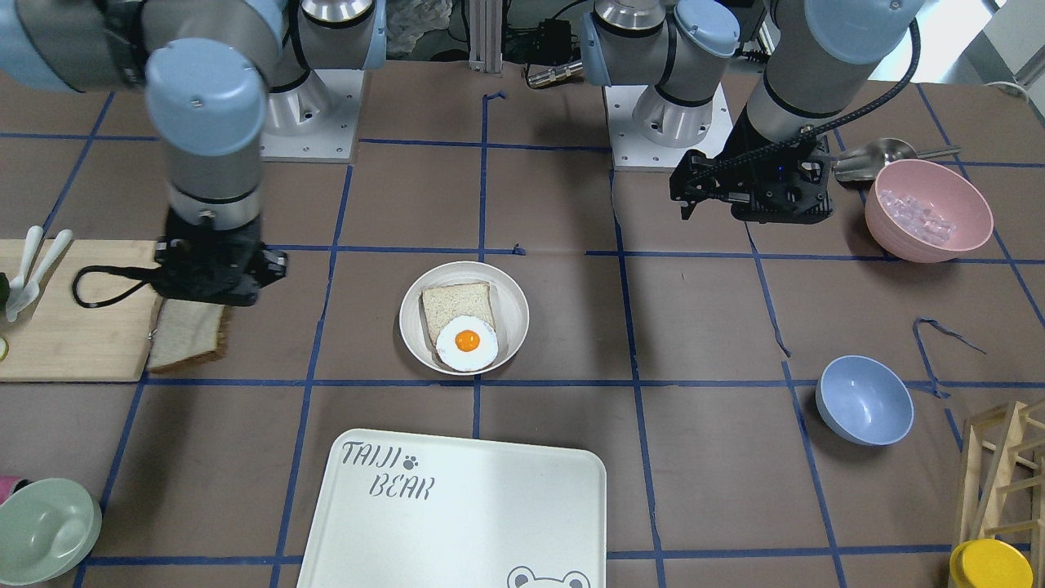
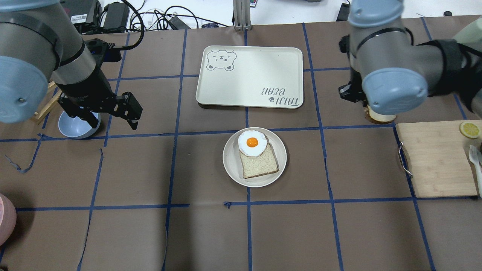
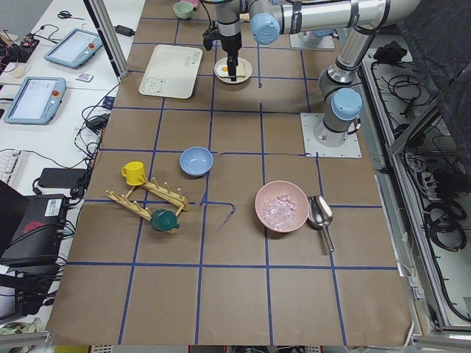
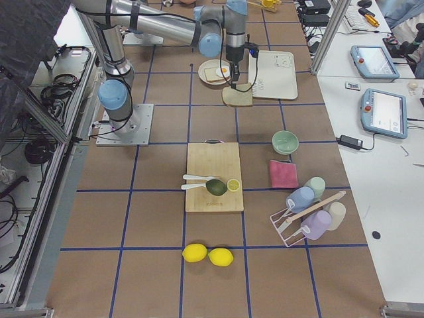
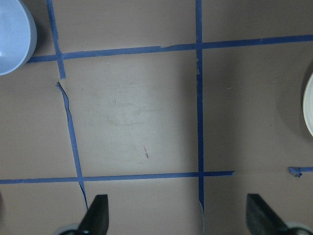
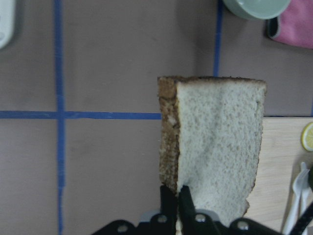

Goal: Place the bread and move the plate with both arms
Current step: 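Lift the bread slice with the right gripper toward the plate, then lower the bread onto the egg on the white plate with the right gripper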

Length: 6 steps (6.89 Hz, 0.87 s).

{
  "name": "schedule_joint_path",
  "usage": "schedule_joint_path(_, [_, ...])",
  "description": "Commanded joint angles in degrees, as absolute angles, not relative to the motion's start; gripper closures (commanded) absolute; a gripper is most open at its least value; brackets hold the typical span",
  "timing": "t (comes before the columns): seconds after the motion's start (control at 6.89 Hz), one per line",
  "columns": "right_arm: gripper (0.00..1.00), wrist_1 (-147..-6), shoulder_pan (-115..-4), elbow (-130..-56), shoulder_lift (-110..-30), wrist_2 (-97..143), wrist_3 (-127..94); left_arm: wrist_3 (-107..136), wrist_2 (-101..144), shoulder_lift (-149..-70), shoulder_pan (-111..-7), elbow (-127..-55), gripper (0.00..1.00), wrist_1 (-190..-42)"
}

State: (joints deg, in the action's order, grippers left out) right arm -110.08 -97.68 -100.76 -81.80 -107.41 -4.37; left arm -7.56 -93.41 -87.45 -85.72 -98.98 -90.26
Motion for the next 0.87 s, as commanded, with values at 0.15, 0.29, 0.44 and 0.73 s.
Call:
schedule_joint_path(0.15, [1.00, -110.74, -116.93, -93.97, -71.93, -103.18, -25.51, -7.65, -93.34, -87.63, -85.69, -98.96, 0.00, -89.91])
schedule_joint_path(0.29, [1.00, -115.44, -119.77, -93.96, -68.50, -103.18, -28.27, -7.65, -93.43, -87.37, -85.69, -98.96, 0.00, -90.09])
schedule_joint_path(0.44, [1.00, -117.49, -120.75, -94.04, -67.16, -103.27, -27.69, -7.65, -93.43, -87.45, -85.69, -98.96, 0.00, -90.09])
schedule_joint_path(0.73, [1.00, -117.16, -121.11, -95.44, -66.45, -103.53, -27.95, -7.73, -93.34, -87.54, -85.69, -98.96, 0.00, -90.09])
